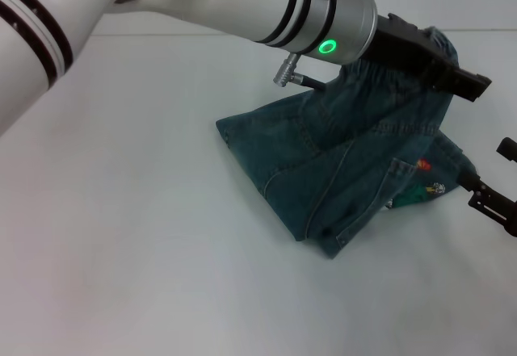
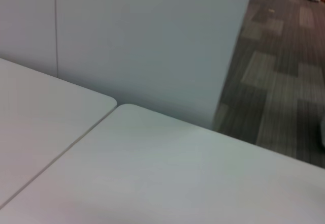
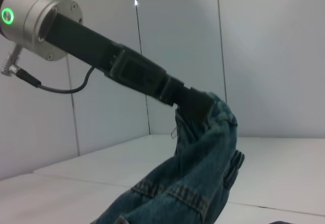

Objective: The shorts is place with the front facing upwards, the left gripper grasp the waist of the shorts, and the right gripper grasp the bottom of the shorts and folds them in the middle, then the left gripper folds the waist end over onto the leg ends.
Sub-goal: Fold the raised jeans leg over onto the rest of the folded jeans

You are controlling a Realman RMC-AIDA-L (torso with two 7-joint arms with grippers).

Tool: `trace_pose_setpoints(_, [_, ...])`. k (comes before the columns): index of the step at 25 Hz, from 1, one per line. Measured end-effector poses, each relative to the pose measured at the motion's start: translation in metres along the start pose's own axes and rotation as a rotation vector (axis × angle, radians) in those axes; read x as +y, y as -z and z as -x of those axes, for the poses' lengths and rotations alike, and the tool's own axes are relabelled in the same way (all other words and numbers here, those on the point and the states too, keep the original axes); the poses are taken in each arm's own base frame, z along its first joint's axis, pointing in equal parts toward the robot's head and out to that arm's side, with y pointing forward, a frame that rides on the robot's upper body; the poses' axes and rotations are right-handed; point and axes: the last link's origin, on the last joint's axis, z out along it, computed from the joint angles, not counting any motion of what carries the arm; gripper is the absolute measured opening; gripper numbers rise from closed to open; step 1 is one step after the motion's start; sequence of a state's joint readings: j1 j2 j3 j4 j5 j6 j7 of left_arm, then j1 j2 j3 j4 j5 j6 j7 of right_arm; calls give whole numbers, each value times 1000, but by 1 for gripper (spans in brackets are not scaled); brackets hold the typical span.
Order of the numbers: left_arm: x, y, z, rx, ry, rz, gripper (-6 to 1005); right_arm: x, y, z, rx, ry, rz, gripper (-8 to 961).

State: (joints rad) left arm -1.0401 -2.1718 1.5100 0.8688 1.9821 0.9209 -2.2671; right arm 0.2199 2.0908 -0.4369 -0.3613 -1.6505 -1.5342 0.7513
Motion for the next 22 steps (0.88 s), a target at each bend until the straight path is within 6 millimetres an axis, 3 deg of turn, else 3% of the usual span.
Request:
trace_pose_setpoints(11, [10, -12, 5, -72, -146, -38, 889, 3, -3, -1, -7, -14, 7, 883])
trace_pose_setpoints(22, [8, -11, 3, -79, -184, -67, 886, 4, -2, 0, -15, -16, 10, 884])
